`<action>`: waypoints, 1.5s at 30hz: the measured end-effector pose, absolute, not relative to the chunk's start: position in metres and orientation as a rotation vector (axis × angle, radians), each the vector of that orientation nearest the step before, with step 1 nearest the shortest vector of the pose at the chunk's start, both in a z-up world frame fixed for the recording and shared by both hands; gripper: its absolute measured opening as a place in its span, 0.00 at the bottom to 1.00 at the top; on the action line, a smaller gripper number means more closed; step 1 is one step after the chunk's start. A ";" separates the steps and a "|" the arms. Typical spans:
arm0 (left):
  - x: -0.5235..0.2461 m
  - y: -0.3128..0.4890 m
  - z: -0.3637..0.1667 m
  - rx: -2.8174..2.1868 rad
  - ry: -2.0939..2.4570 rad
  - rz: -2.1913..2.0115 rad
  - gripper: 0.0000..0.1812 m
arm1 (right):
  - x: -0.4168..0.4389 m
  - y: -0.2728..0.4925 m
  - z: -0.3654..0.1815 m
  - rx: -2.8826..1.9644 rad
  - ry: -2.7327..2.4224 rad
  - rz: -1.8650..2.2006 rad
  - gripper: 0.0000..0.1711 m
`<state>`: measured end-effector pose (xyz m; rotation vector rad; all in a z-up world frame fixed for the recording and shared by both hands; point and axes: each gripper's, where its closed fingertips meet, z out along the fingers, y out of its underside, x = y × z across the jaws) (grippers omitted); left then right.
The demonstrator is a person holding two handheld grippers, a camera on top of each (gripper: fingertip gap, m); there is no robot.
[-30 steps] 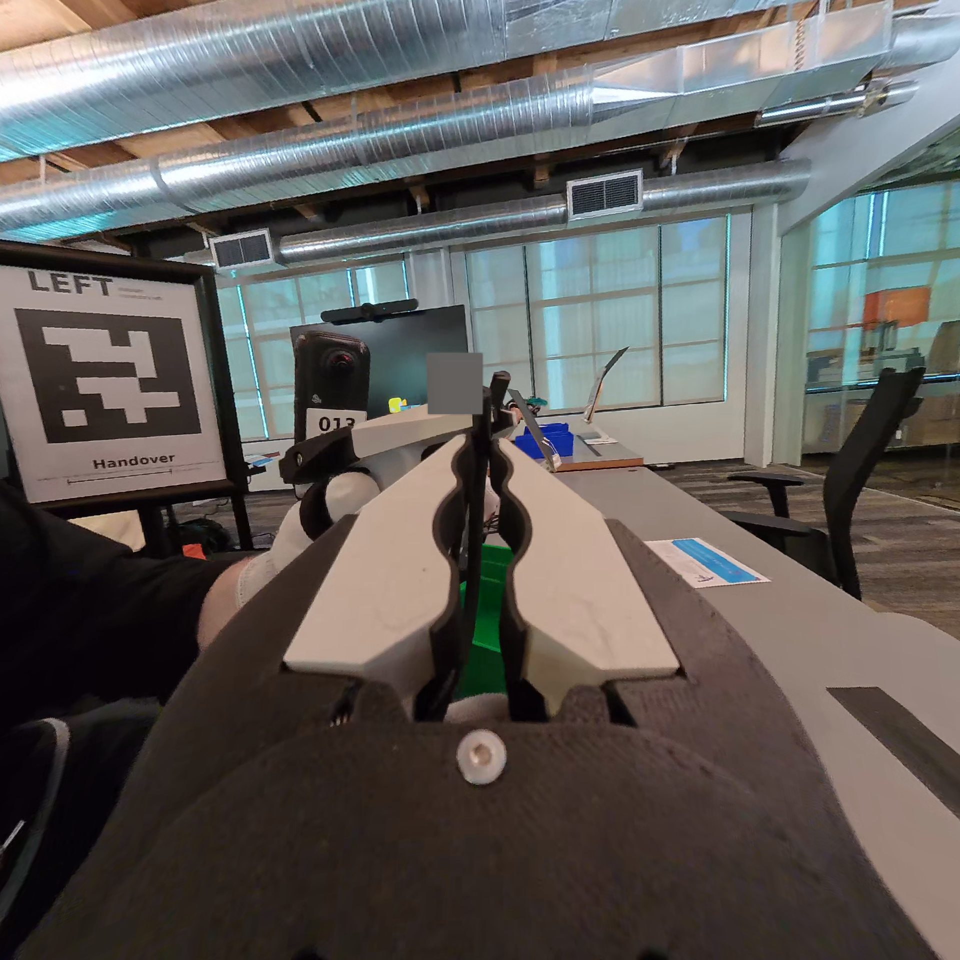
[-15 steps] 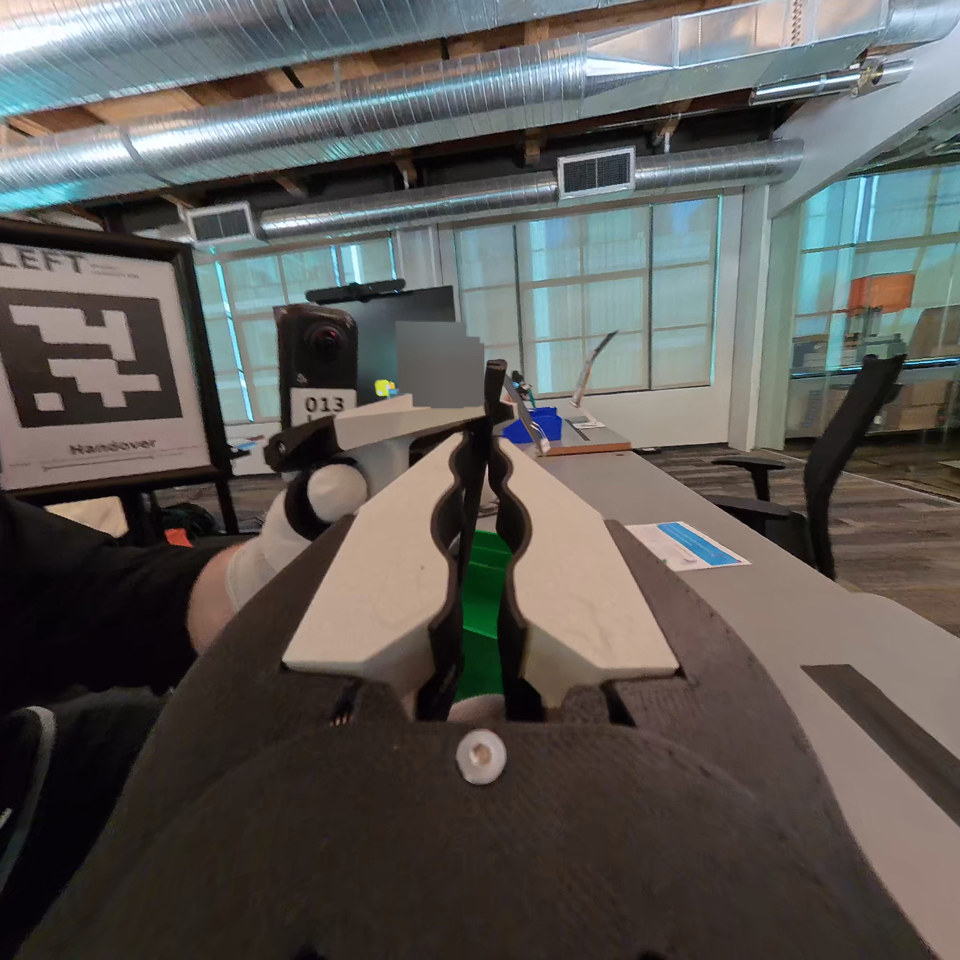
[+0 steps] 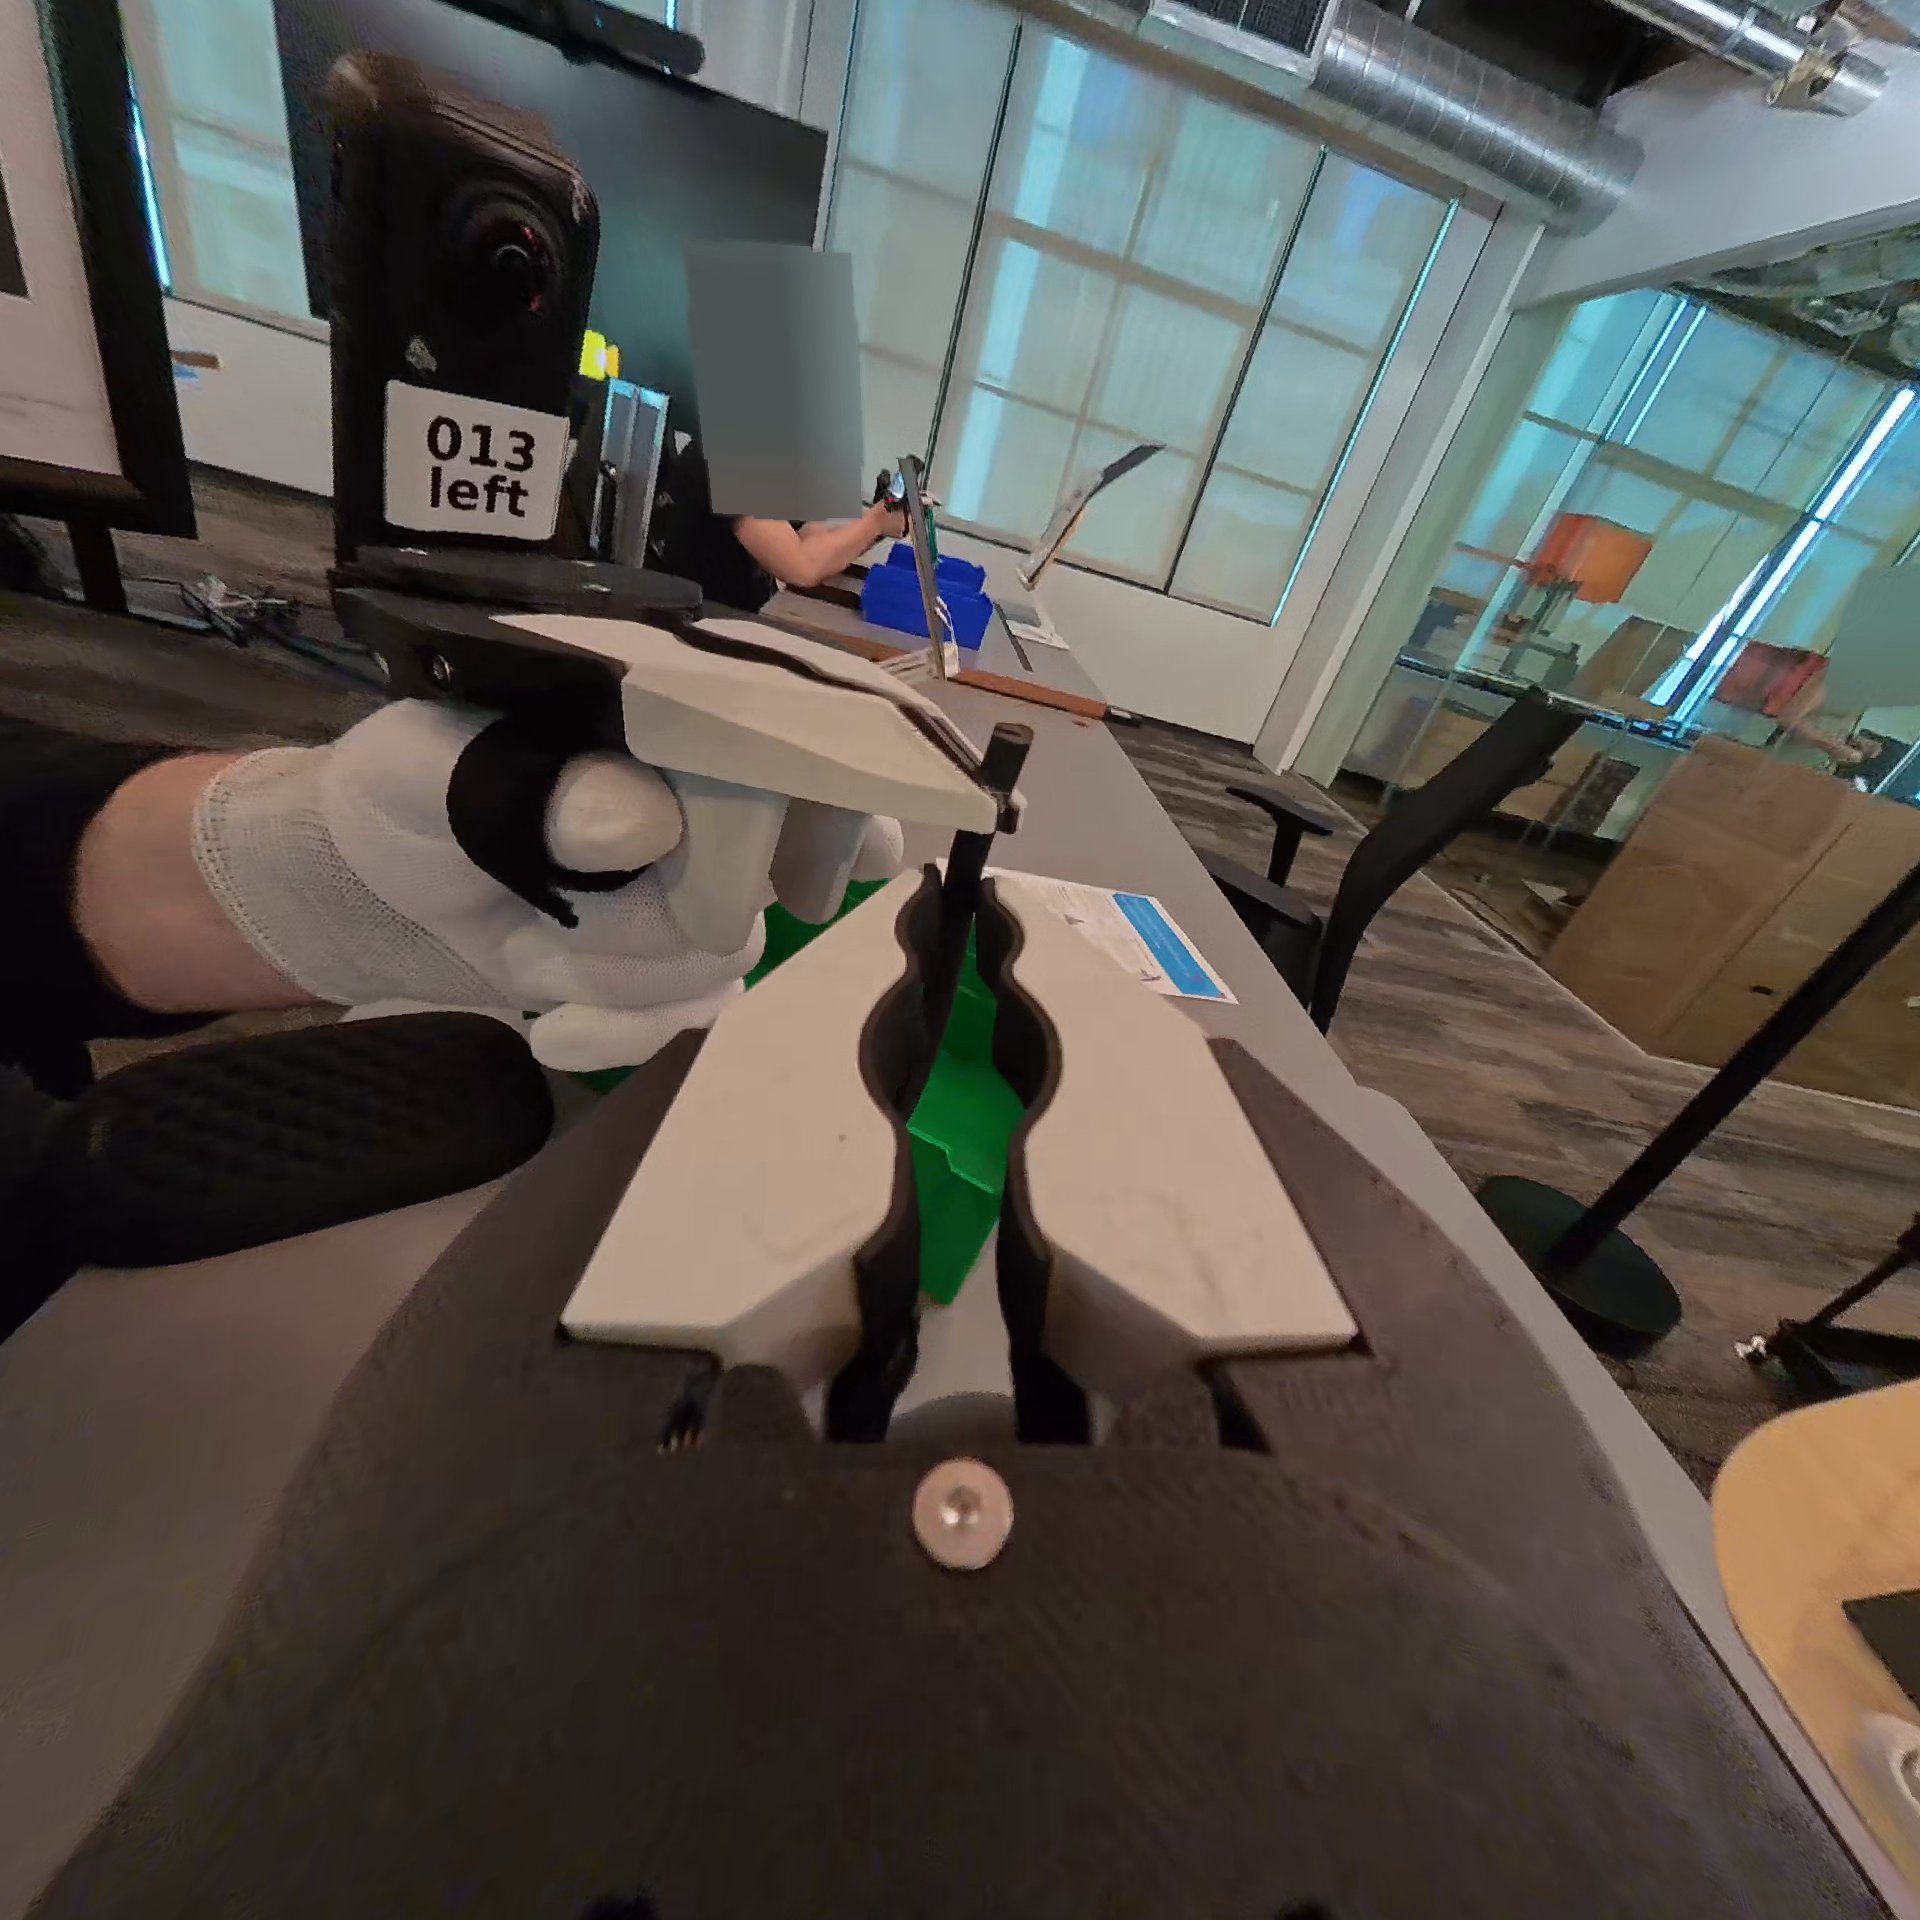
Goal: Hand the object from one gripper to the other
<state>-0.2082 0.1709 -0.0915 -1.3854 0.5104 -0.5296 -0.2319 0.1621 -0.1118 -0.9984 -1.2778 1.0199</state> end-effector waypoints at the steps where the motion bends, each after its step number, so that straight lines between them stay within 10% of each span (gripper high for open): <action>1: -0.206 0.171 -0.089 -1.380 0.524 -0.549 0.01 | -0.231 0.162 -0.109 -1.020 -1.285 1.021 0.02; 6: -0.196 0.183 -0.074 -1.298 0.553 -0.631 0.01 | -0.208 0.182 -0.128 -1.231 -1.368 0.830 0.15; 30: -0.158 0.229 -0.096 -1.235 0.693 -0.759 0.01 | -0.100 0.169 -0.395 -2.277 -1.122 0.358 0.07; 38: -0.161 0.230 -0.101 -1.264 0.705 -0.793 0.01 | -0.109 0.195 -0.352 -2.089 -1.022 0.425 0.01; 45: -0.141 0.233 -0.122 -1.293 0.682 -1.000 0.01 | -0.090 0.216 -0.210 -1.635 -0.738 0.629 0.00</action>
